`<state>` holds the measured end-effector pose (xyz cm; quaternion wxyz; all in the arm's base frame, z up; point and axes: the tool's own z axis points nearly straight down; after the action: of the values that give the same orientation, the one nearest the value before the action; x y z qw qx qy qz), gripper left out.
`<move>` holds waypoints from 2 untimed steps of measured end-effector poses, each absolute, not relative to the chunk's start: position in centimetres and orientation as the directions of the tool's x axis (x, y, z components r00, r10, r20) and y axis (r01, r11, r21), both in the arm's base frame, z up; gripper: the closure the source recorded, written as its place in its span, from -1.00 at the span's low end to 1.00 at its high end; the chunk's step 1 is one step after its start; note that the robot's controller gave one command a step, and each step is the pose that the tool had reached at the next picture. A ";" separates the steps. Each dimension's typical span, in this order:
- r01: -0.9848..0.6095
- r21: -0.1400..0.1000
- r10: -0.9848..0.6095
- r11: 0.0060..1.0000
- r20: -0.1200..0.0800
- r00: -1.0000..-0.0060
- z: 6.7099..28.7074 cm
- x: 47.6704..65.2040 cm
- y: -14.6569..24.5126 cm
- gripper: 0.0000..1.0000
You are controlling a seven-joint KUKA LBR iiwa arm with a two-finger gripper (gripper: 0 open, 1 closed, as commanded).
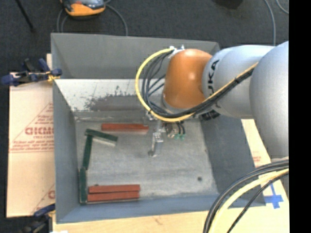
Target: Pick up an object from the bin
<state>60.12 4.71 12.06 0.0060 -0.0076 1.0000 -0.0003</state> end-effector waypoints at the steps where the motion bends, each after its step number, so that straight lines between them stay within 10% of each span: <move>1: -0.099 0.002 -0.099 0.995 -0.005 -0.995 9.7 63.4 3.6 -1.00; 2: -0.085 0.002 -0.085 0.996 -0.007 -0.996 7.2 62.8 9.9 1.00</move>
Offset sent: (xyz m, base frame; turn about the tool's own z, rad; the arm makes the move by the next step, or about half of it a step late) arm 0.0248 0.0511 -0.0506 -0.0693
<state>62.78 9.87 7.18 0.0033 -0.0425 0.9991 0.0012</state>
